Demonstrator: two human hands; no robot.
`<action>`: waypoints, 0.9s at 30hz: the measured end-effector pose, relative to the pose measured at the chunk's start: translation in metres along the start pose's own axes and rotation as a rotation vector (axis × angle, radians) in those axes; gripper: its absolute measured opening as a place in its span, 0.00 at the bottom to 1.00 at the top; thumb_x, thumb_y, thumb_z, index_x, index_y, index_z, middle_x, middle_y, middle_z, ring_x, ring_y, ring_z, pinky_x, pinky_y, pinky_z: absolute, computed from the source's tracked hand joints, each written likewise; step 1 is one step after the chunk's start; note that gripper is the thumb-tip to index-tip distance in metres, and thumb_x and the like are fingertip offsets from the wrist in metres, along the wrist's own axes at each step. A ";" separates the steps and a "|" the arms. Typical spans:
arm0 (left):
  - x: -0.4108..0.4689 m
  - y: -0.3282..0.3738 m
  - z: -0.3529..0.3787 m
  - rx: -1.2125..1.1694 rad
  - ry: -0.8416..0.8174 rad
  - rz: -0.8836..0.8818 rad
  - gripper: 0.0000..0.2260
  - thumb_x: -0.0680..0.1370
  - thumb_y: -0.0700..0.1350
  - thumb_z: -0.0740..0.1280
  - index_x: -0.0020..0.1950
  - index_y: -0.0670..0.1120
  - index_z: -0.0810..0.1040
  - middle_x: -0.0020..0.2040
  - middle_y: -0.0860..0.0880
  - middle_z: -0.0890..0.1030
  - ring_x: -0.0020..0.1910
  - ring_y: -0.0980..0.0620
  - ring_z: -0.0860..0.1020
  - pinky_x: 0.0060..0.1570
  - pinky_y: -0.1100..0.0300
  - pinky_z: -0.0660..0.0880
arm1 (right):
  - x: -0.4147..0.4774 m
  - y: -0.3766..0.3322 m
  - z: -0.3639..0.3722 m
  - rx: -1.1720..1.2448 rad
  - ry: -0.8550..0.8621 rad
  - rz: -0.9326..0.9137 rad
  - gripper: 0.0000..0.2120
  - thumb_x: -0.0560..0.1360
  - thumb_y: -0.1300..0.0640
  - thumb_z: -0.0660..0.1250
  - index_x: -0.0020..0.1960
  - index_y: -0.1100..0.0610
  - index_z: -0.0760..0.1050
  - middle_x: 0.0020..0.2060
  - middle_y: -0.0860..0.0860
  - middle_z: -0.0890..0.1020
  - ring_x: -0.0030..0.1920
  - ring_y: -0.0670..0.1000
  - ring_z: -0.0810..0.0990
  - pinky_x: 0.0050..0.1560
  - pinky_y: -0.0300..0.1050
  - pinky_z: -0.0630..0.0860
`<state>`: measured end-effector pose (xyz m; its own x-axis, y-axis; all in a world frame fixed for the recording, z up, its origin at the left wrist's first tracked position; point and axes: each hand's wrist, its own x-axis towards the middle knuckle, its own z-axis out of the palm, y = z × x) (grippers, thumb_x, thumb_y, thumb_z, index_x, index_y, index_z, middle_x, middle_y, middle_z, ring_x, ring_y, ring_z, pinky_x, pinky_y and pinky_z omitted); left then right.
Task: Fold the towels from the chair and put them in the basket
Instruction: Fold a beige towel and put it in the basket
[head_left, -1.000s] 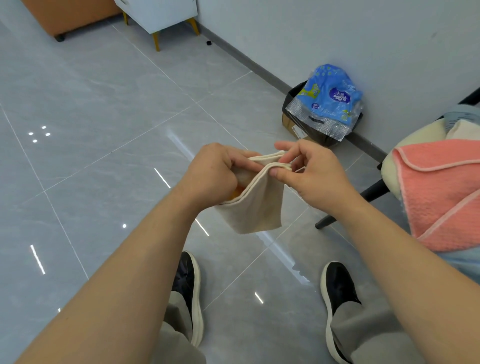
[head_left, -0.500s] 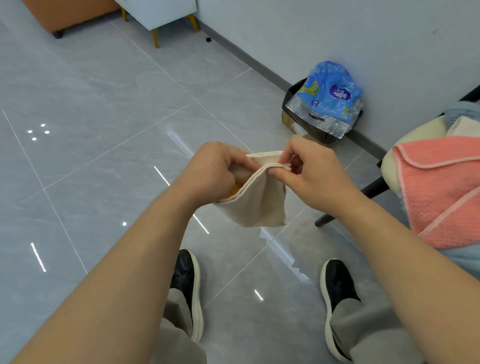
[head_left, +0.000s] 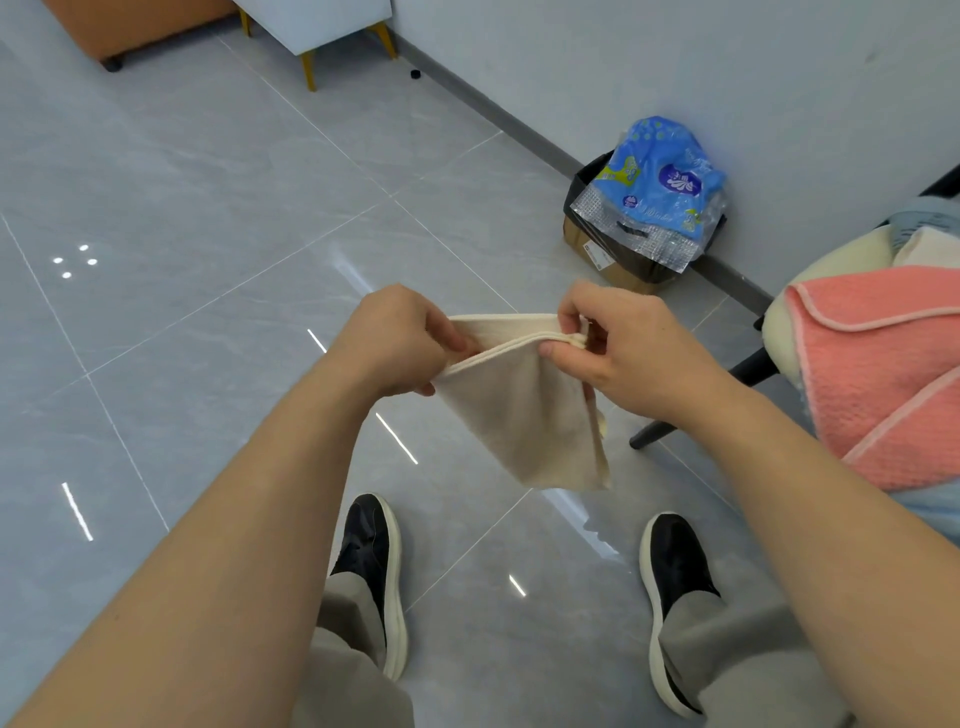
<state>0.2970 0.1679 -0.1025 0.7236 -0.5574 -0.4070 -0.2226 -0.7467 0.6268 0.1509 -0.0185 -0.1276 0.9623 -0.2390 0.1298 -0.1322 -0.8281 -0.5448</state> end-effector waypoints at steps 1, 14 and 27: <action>0.001 0.000 0.000 0.009 0.015 -0.023 0.18 0.74 0.33 0.62 0.47 0.51 0.87 0.45 0.58 0.74 0.30 0.49 0.84 0.29 0.67 0.76 | 0.000 0.001 0.000 0.004 -0.024 0.004 0.13 0.75 0.47 0.72 0.43 0.50 0.69 0.32 0.43 0.72 0.36 0.43 0.71 0.35 0.36 0.65; 0.003 0.002 -0.003 -0.126 0.091 -0.197 0.14 0.74 0.31 0.59 0.43 0.40 0.84 0.42 0.44 0.83 0.35 0.39 0.85 0.49 0.48 0.83 | 0.000 -0.005 0.005 0.050 -0.168 0.031 0.15 0.75 0.47 0.72 0.39 0.52 0.69 0.31 0.47 0.72 0.32 0.45 0.68 0.33 0.37 0.65; 0.009 -0.004 -0.001 -0.191 0.162 -0.083 0.18 0.73 0.28 0.55 0.40 0.45 0.80 0.46 0.44 0.79 0.36 0.42 0.83 0.37 0.51 0.84 | 0.002 0.001 0.003 0.002 -0.289 0.093 0.10 0.76 0.42 0.70 0.54 0.44 0.78 0.37 0.43 0.80 0.41 0.41 0.77 0.42 0.40 0.71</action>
<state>0.3048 0.1664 -0.1074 0.8328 -0.4200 -0.3607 -0.0414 -0.6970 0.7158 0.1531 -0.0181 -0.1300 0.9739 -0.1593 -0.1617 -0.2226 -0.8086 -0.5447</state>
